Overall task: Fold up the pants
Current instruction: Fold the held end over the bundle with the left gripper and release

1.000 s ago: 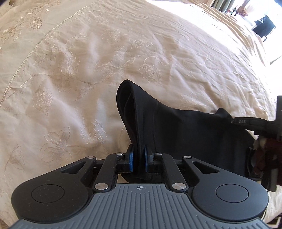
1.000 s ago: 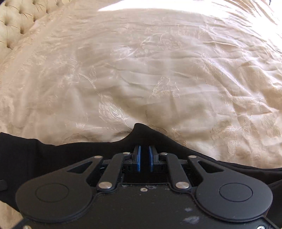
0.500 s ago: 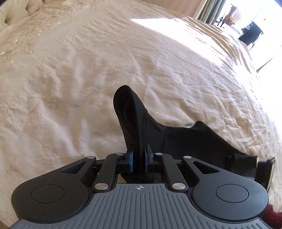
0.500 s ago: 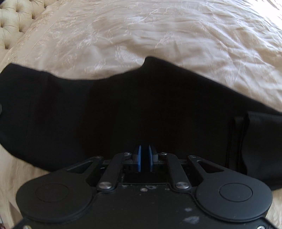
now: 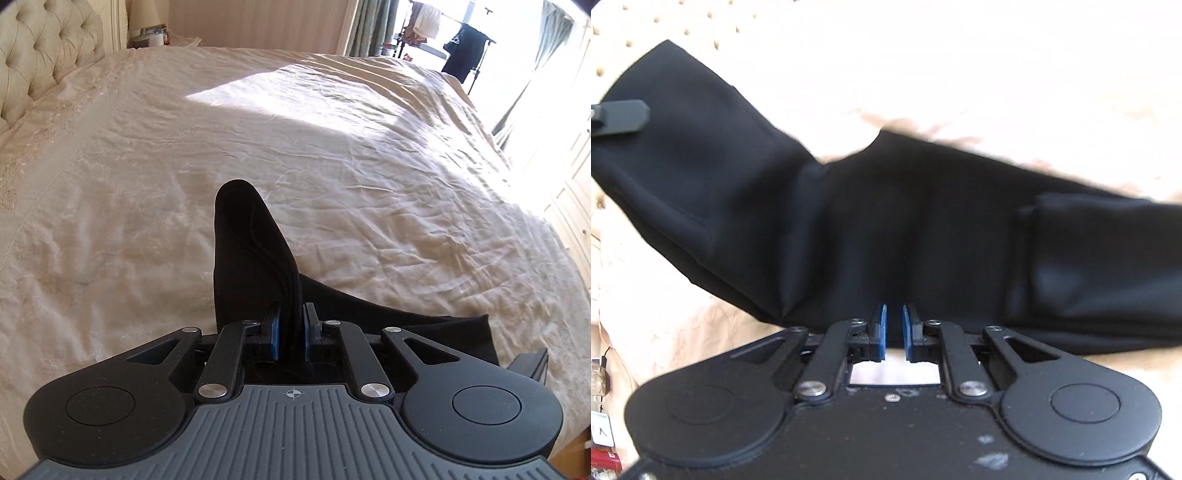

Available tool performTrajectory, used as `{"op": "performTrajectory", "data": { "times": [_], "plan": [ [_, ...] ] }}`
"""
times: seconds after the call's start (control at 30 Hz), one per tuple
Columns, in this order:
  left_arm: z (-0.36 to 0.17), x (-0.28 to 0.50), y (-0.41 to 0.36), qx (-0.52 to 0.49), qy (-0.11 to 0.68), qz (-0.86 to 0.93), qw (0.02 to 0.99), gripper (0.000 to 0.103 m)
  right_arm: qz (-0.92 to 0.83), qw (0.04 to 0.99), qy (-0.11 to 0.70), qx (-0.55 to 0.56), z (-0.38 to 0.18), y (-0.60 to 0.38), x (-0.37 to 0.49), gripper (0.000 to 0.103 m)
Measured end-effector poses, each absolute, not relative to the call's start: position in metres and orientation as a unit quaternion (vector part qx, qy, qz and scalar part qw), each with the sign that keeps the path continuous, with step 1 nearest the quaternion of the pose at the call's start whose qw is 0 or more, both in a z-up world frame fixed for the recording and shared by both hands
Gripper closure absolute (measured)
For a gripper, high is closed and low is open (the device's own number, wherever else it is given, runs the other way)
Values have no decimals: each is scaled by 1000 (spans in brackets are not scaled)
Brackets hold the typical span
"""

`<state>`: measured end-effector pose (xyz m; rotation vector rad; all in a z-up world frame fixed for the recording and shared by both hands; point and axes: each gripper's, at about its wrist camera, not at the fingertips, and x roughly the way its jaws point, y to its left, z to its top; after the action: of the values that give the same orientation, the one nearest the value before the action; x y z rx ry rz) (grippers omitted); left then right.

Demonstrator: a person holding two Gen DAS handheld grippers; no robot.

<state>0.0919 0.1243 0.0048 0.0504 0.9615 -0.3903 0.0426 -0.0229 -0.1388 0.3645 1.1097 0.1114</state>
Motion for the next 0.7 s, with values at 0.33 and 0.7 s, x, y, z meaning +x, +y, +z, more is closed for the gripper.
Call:
{"op": "performTrajectory", "data": {
  "times": [0.33,0.7],
  "plan": [
    [-27,69,-20,68,454,-217,862,92,0,837,510,198,-133,-148,-18,90],
    [-92,52,-138,78,514,-255,815,91,-36,828,518,213,-145,-250,-47,90]
  ]
}}
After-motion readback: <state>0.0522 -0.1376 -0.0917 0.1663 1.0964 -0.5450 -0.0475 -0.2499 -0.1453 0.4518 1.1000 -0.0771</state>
